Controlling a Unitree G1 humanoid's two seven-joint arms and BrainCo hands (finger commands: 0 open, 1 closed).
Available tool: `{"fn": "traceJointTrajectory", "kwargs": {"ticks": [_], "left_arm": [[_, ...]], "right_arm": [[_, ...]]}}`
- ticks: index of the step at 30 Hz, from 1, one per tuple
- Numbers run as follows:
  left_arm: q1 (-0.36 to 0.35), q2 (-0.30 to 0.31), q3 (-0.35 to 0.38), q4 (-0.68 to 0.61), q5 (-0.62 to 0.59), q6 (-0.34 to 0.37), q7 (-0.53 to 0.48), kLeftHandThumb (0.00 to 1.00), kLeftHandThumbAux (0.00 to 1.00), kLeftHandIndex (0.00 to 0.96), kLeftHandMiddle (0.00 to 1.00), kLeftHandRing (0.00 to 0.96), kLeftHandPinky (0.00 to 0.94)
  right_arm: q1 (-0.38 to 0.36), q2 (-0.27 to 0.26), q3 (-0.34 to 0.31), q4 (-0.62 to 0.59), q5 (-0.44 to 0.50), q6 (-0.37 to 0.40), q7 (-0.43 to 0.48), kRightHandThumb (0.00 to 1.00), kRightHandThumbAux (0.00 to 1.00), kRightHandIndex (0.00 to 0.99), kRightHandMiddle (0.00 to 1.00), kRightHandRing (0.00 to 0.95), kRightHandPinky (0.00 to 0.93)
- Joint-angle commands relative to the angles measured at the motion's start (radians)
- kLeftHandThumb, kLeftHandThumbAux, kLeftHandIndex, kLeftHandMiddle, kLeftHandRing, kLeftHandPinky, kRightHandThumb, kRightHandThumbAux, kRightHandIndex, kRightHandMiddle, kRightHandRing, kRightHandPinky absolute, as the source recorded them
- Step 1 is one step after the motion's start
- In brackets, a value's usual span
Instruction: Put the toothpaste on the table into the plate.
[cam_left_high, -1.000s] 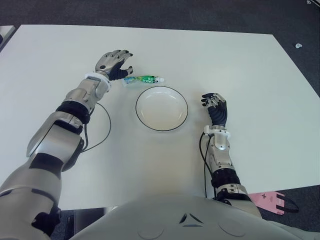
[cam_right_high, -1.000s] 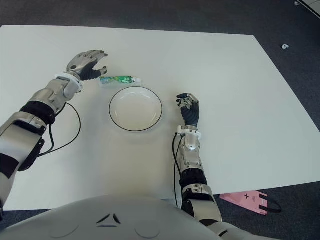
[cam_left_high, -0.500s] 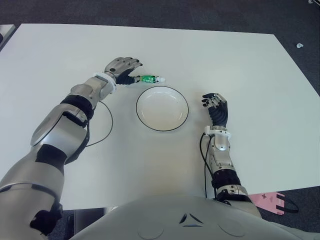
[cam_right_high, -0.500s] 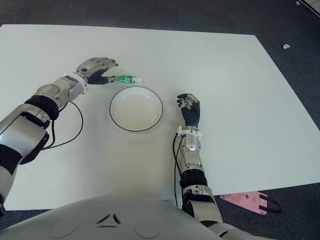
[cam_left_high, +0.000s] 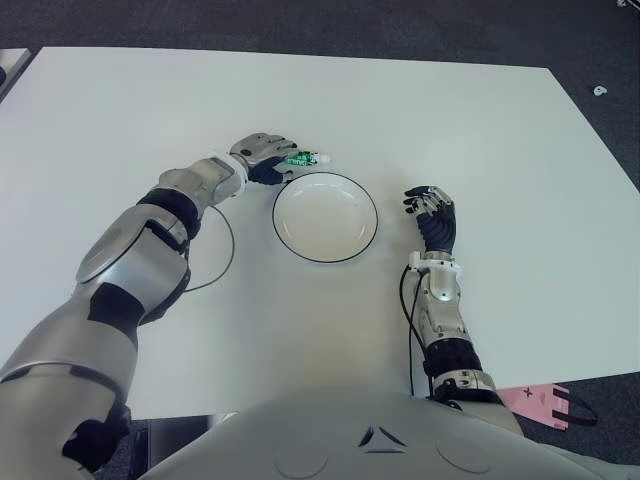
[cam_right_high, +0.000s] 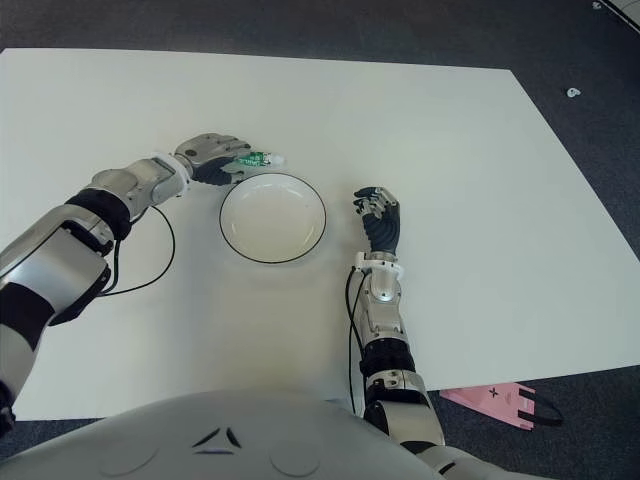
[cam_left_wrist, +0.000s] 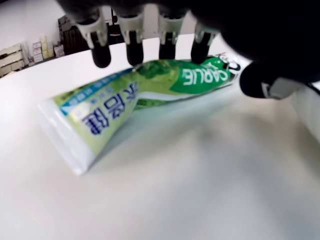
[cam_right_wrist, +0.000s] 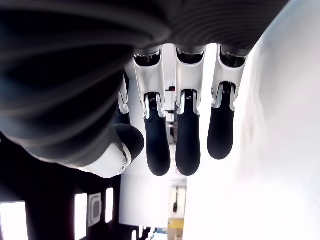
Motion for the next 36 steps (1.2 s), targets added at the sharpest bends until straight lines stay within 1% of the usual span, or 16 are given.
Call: {"fn": "traceJointTrajectory", "kwargs": {"ticks": [1, 9, 15, 21, 30, 36], "left_arm": [[0.0, -0.027, -0.031, 0.021, 0.024, -0.006, -0.041, 0.573, 0.224, 0.0, 0.0, 0.0, 0.0], [0.005, -0.041, -0.051, 0.026, 0.025, -0.015, -0.061, 0.606, 0.222, 0.0, 0.0, 0.0, 0.0], [0.007, -0.056, -0.093, 0.029, 0.046, -0.024, -0.076, 0.593, 0.217, 0.0, 0.0, 0.0, 0.0], [0.019, -0.085, -0.122, 0.051, 0.056, 0.004, -0.073, 0.595, 0.225, 0.0, 0.0, 0.0, 0.0], [0.047, -0.114, -0.13, 0.078, 0.046, 0.053, -0.074, 0.609, 0.239, 0.0, 0.0, 0.0, 0.005], [0.046, -0.118, -0.138, 0.084, 0.053, 0.058, -0.084, 0.588, 0.239, 0.0, 0.0, 0.0, 0.006]], "right_arm": [[0.097, 0.02, 0.003, 0.082, 0.005, 0.06, 0.005, 0.714, 0.729, 0.425, 0.461, 0.461, 0.472], [0.096, 0.022, 0.0, 0.084, 0.005, 0.067, -0.001, 0.716, 0.729, 0.424, 0.457, 0.459, 0.476], [0.095, 0.023, -0.001, 0.08, 0.002, 0.083, -0.01, 0.717, 0.728, 0.425, 0.458, 0.458, 0.471], [0.096, 0.025, -0.003, 0.08, 0.004, 0.08, -0.016, 0.717, 0.727, 0.426, 0.461, 0.457, 0.47], [0.101, 0.023, -0.003, 0.079, 0.002, 0.072, -0.016, 0.717, 0.727, 0.426, 0.462, 0.458, 0.473], [0.101, 0.022, -0.003, 0.077, -0.001, 0.081, -0.023, 0.718, 0.726, 0.427, 0.464, 0.456, 0.467]]}}
